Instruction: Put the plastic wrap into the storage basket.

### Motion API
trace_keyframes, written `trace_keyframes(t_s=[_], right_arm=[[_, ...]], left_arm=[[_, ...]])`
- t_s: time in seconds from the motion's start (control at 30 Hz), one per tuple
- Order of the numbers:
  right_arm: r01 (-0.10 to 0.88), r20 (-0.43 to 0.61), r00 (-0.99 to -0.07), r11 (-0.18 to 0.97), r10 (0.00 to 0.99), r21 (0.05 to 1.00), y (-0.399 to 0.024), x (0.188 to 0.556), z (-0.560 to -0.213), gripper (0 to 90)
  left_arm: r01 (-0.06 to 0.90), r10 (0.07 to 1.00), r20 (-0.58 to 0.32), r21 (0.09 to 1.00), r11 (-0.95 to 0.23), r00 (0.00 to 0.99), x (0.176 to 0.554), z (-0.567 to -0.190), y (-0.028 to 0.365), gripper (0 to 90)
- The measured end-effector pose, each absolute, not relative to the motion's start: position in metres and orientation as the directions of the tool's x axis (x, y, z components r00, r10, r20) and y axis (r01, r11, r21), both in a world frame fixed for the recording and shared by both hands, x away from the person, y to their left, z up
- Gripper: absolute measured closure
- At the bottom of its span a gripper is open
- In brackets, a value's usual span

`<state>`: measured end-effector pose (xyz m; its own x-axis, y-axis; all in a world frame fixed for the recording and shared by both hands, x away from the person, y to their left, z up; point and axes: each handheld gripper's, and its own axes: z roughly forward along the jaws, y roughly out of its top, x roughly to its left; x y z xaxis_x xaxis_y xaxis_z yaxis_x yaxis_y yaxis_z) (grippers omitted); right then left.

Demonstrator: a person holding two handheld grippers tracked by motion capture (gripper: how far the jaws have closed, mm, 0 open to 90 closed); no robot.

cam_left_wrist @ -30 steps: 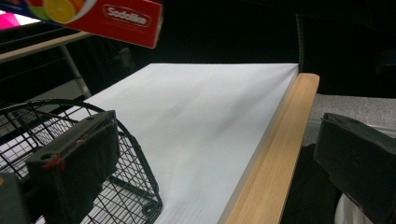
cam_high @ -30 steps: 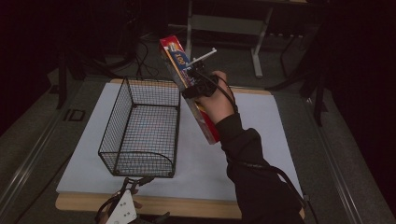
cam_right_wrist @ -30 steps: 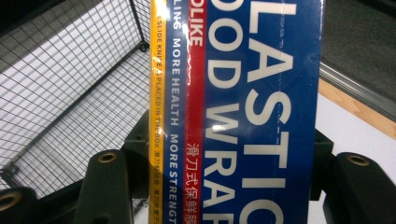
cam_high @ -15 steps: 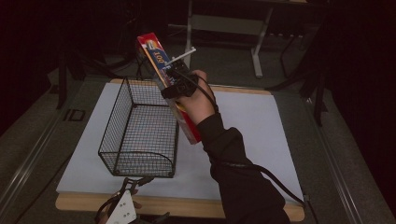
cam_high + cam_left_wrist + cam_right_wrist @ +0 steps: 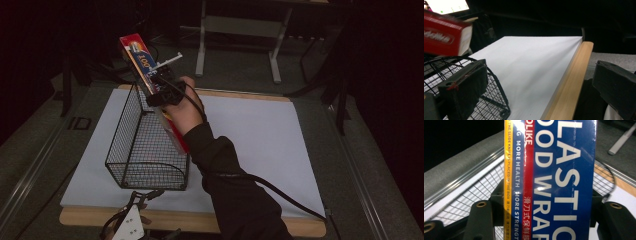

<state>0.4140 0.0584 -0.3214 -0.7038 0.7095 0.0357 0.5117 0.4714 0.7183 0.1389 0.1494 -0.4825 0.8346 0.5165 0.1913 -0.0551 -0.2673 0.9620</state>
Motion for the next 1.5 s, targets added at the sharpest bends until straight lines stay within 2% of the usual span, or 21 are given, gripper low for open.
trace_keyframes(t_s=[0.5, 0.63, 1.03, 1.27, 1.37, 1.5], right_arm=[[0.507, 0.085, -0.72, 0.439, 0.688, 0.741, 0.088, 0.411, -0.366, 39.8], [0.499, 0.067, -0.724, 0.454, 0.686, 0.738, 0.093, 0.409, -0.381, 39.8], [0.558, 0.09, -0.71, 0.479, 0.699, 0.678, 0.097, 0.413, -0.423, 39.3], [0.573, 0.079, -0.699, 0.49, 0.711, 0.656, 0.088, 0.413, -0.428, 39.0], [0.602, 0.117, -0.684, 0.466, 0.72, 0.649, 0.083, 0.415, -0.431, 38.8], [0.61, 0.096, -0.688, 0.502, 0.719, 0.613, 0.085, 0.414, -0.435, 38.0]], left_arm=[[-0.057, 0.497, 0.192, 0.96, -0.273, 0.846, 0.139, -0.483, 0.149, 0.7], [-0.065, 0.496, 0.196, 0.961, -0.268, 0.846, 0.138, -0.482, 0.149, 0.7], [-0.057, 0.505, 0.195, 0.96, -0.276, 0.841, 0.139, -0.482, 0.151, 0.7], [-0.057, 0.503, 0.198, 0.958, -0.282, 0.841, 0.139, -0.482, 0.151, 0.7], [-0.05, 0.511, 0.191, 0.96, -0.276, 0.838, 0.14, -0.482, 0.152, 0.7], [-0.049, 0.512, 0.191, 0.959, -0.277, 0.837, 0.14, -0.482, 0.151, 0.7]])
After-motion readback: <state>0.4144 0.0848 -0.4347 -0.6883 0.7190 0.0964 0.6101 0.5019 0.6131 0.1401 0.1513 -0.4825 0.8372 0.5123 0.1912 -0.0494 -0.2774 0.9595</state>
